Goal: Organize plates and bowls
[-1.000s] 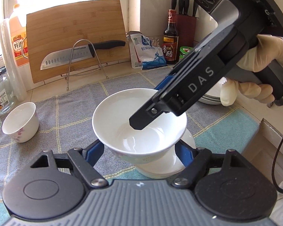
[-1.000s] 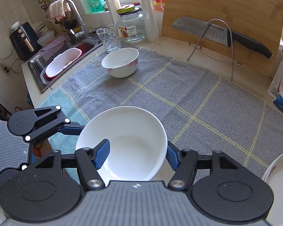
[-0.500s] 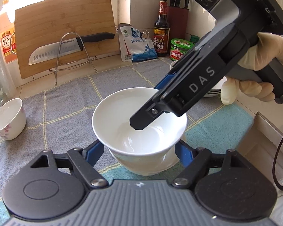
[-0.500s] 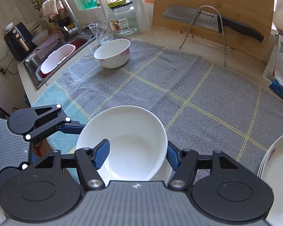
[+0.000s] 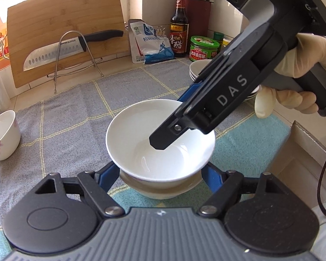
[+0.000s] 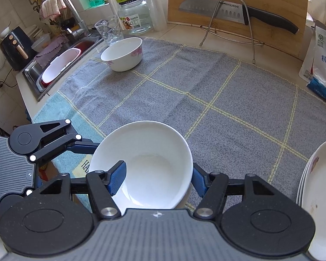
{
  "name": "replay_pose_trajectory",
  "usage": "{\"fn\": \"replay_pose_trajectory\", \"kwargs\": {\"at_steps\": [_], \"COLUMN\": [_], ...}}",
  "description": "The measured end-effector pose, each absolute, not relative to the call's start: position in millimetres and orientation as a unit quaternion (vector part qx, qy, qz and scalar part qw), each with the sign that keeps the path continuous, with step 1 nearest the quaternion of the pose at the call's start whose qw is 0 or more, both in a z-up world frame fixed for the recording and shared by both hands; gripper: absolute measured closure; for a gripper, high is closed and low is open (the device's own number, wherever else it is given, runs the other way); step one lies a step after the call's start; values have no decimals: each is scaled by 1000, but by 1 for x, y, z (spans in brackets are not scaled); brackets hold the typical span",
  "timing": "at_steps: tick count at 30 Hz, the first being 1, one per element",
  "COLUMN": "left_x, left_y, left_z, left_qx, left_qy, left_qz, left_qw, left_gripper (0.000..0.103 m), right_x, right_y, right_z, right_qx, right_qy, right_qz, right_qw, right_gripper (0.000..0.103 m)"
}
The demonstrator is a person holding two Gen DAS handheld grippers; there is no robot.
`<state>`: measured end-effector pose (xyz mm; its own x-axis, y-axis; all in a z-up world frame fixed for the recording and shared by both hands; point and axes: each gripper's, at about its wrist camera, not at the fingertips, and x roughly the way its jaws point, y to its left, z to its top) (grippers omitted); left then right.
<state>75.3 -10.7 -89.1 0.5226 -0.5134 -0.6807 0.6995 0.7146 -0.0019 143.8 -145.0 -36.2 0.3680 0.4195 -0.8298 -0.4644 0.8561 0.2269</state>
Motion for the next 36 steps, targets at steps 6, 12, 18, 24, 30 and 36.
{"fn": "replay_pose_trajectory", "kwargs": {"at_steps": [6,12,18,24,30,36], "left_x": [76,76,77,74,72,78], "left_y": [-11,-12,-8,-3,15,44], "left_z": [-90,-92,-92,-88,-79,-76], "left_qx": [143,148,148,146,135,119], "left_qy": [338,338,334,328,318,309], "left_qz": [-355,-355,-357,-360,-345,-308], "left_qw": [860,859,860,861,873,892], "left_gripper": [20,13,8,7,7,6], "right_x": [145,146,146,148,151,159], "right_y": [-146,-146,-147,-140,-121,-99], "right_z": [-38,-39,-34,-28,-23,-17], "right_qx": [-22,-19,-12,-32,-70,-100], "right_qy": [497,497,484,474,466,456], "right_qz": [265,267,270,269,274,286], "right_qw": [826,825,832,838,838,837], "right_gripper": [34,33,6,0,0,0]}}
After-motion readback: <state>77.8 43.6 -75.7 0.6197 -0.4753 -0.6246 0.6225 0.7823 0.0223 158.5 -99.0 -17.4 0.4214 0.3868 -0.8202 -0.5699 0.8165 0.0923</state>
